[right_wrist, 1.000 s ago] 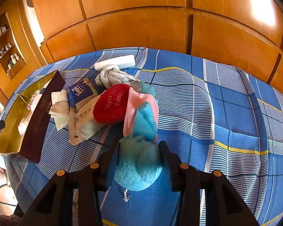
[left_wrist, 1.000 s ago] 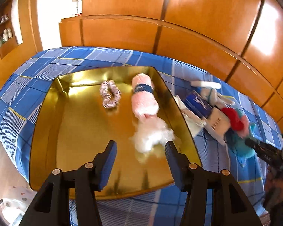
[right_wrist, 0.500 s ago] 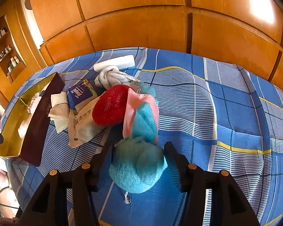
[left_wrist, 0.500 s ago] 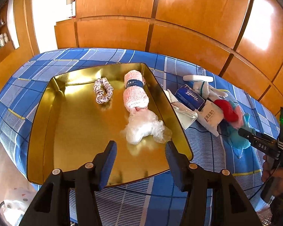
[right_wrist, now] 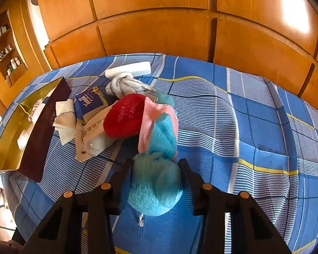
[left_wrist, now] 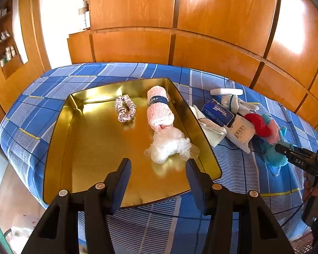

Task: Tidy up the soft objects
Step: 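Lift the teal plush toy from the pile with the right gripper, then carry the teal plush into the tray and open the right gripper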

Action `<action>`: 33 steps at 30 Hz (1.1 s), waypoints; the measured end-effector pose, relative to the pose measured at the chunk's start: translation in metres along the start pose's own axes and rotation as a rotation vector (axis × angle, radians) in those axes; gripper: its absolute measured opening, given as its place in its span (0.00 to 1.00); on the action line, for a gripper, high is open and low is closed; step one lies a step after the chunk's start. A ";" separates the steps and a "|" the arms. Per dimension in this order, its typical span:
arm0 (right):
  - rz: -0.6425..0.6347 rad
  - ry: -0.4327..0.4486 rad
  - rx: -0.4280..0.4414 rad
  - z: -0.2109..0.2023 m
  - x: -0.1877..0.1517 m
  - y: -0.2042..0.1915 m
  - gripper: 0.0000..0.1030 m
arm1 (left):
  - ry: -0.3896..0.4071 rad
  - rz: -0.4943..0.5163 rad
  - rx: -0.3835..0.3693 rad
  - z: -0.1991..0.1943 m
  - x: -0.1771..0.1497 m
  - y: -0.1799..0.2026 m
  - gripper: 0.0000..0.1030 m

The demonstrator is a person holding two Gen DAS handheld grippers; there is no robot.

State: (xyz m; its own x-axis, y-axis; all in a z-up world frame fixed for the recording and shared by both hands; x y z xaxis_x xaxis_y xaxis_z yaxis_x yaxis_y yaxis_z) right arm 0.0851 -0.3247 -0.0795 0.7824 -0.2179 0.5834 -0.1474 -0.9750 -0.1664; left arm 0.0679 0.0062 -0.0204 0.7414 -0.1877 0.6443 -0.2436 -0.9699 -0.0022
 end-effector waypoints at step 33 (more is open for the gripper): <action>-0.042 0.019 0.430 -0.043 0.056 -0.143 0.39 | 0.027 -0.163 0.094 -0.009 -0.017 -0.077 0.53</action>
State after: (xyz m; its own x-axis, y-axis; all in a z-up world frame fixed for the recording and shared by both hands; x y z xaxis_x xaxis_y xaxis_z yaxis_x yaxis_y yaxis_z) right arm 0.1238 -0.1995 0.0106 0.7703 -0.1828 0.6109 0.1533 -0.8769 -0.4556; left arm 0.0686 0.0859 -0.0239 0.7490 -0.0238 0.6621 -0.0609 -0.9976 0.0330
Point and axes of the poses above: each gripper's, at about its wrist camera, not at the fingertips, and z roughly the way its jaws point, y to its right, x to its top, the point moved 4 cm from there along z, roughly the way its jaws point, and after that the axes turned 6 degrees about z, right-handed, at the moved point
